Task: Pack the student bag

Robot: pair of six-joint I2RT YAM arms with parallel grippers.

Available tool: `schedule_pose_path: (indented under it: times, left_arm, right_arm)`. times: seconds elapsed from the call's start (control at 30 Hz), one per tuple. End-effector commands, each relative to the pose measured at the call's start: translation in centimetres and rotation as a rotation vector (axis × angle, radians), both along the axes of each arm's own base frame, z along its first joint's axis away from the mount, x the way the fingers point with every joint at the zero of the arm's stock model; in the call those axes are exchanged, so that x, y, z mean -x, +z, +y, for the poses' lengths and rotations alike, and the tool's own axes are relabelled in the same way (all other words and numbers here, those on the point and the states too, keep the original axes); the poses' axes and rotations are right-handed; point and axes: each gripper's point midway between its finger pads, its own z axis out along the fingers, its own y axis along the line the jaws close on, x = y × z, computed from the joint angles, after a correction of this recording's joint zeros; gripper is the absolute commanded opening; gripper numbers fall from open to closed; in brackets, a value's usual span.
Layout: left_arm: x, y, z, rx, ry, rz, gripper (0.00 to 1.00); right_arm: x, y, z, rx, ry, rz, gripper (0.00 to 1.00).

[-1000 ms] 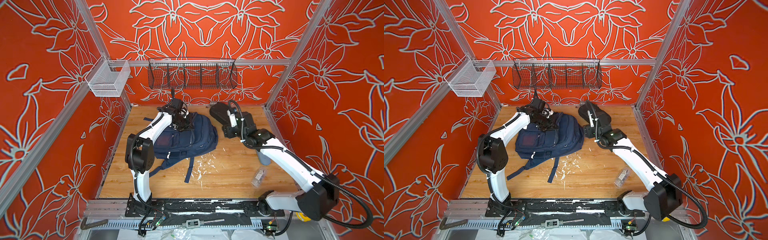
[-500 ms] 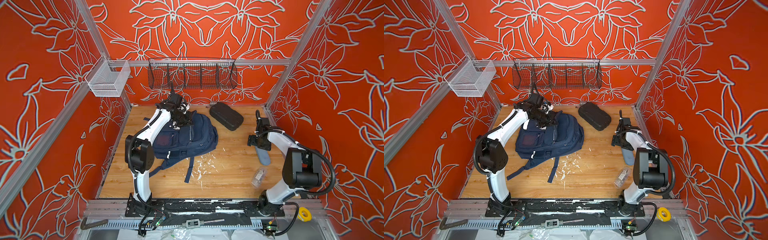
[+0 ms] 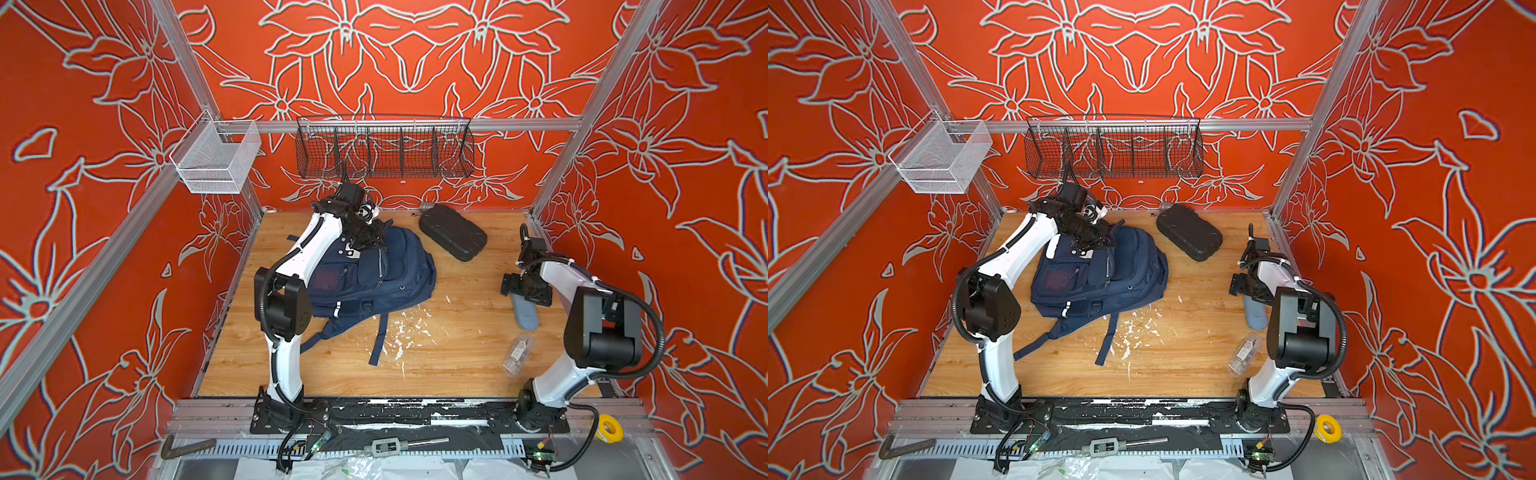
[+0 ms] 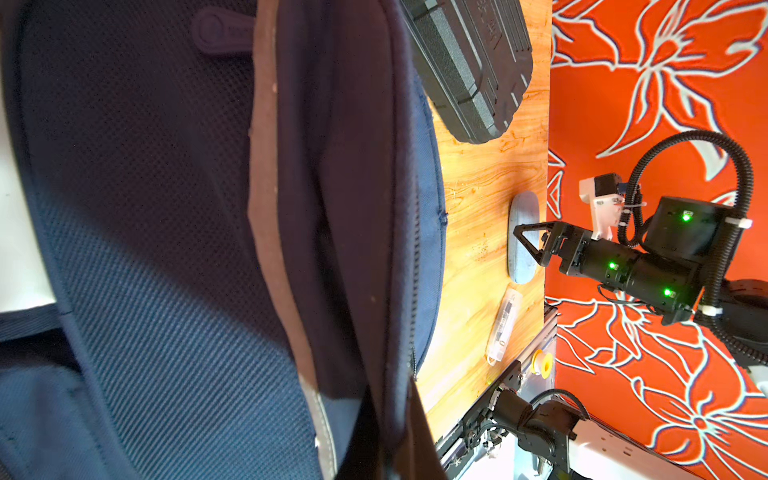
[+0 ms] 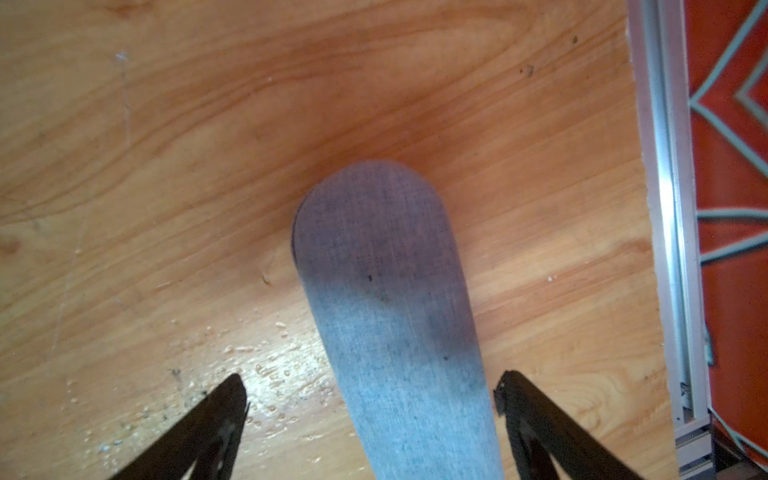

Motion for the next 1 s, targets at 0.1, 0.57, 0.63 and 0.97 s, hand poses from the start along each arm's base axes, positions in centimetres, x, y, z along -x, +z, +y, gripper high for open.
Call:
schedule_pose_path:
  times: [0.1, 0.57, 0.63, 0.97]
  left_arm:
    - [-0.7, 2.0, -0.6, 0.044, -0.038, -0.062, 0.0]
    - [0.6, 4.6, 0.4, -0.016, -0.079, -0.115, 0.0]
    - [0.8, 4.9, 0.5, -0.023, -0.08, -0.123, 0.0]
    - [2.0, 4.3, 1.0, -0.05, -0.103, -0.098, 0.0]
  right_arm:
    - [2.6, -1.1, -0.8, -0.02, -0.059, 0.081, 0.97]
    - [2.0, -2.7, 2.0, -0.214, -0.027, 0.055, 0.47]
    - [1.5, -1.4, 2.8, -0.205, 0.014, 0.023, 0.44]
    - [-4.8, 12.6, 16.8, -0.36, 0.352, -0.345, 0.35]
